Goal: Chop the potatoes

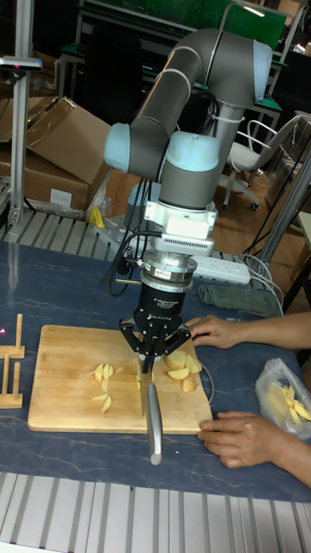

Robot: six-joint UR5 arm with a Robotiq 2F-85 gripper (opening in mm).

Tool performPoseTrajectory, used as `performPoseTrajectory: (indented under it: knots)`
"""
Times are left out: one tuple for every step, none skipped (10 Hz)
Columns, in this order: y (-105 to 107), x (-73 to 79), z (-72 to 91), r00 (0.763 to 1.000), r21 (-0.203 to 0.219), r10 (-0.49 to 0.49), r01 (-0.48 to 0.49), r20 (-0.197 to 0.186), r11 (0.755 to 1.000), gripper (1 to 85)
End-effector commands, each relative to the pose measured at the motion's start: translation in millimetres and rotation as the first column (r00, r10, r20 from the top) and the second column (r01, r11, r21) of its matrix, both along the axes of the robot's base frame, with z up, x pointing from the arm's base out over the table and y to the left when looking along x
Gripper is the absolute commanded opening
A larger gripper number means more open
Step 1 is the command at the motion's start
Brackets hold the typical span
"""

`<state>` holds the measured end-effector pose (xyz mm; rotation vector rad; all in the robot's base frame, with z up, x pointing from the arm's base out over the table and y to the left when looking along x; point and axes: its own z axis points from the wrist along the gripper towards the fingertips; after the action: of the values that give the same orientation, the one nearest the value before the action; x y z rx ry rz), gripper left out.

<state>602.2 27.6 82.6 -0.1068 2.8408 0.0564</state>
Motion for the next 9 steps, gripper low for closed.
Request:
performPoseTrajectory:
  knots:
    - [2.2,0.0,2.6,1.000,0.009,0.004,-0.005,0.002,1.000,1.0]
    - [1.7,-2.0,4.4,1.000,0.002,0.020,-0.020,-0.008,1.000,1.0]
    - [0.5,-4.0,5.8,0.999,-0.010,0.033,-0.033,-0.017,0.999,1.0]
    - [-1.7,-4.3,7.3,0.998,-0.031,0.054,-0.054,-0.019,0.998,1.0]
    - [1.4,-4.5,7.9,0.998,-0.030,0.067,-0.067,-0.020,0.997,1.0]
    - [2.7,-3.3,8.9,0.997,-0.034,0.076,-0.076,-0.018,0.997,1.0]
    - [3.2,-3.1,9.4,0.997,-0.036,0.078,-0.079,-0.018,0.996,1.0]
    - [4.9,-2.2,9.2,0.997,-0.027,0.073,-0.073,-0.016,0.997,1.0]
    - [5.5,-1.2,10.0,0.998,-0.024,0.067,-0.067,-0.016,0.997,1.0]
